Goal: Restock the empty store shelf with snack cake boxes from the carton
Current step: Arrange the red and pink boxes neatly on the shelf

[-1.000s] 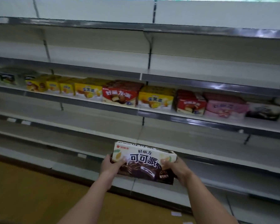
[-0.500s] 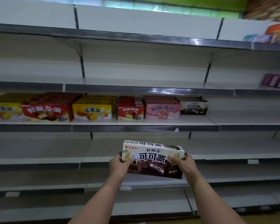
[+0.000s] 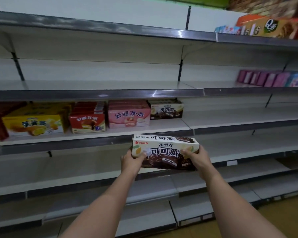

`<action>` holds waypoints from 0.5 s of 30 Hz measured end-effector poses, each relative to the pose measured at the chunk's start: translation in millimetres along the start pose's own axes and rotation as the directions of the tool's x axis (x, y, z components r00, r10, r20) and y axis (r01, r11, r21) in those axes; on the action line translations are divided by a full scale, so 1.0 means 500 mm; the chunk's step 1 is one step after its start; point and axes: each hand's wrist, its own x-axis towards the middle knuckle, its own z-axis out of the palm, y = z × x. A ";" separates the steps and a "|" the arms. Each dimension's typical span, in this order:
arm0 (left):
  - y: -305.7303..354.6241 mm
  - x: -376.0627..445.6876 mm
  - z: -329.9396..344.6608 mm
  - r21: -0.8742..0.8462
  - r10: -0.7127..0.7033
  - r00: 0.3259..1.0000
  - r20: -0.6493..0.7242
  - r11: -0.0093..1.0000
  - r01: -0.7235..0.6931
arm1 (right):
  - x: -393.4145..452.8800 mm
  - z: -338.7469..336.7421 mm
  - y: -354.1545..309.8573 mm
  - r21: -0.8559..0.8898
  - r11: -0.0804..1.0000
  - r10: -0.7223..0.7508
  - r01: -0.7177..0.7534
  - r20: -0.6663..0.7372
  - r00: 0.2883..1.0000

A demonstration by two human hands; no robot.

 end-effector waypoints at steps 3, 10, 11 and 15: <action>0.031 0.038 0.061 -0.005 0.013 1.000 0.005 1.000 -0.013 | 0.065 -0.034 -0.005 -0.138 0.990 0.002 -0.003 -0.011 1.000; 0.101 0.164 0.178 -0.045 0.084 0.996 0.027 0.996 -0.083 | 0.234 -0.089 -0.044 -0.575 0.818 -0.083 -0.007 -0.130 0.988; 0.114 0.181 0.191 -0.055 0.086 0.996 0.026 0.995 -0.085 | 0.255 -0.093 -0.053 -0.633 0.774 -0.086 -0.019 -0.135 0.987; 0.147 0.258 0.235 0.005 0.055 0.998 -0.007 0.998 -0.055 | 0.358 -0.096 -0.091 -0.675 0.738 -0.110 -0.014 -0.140 0.984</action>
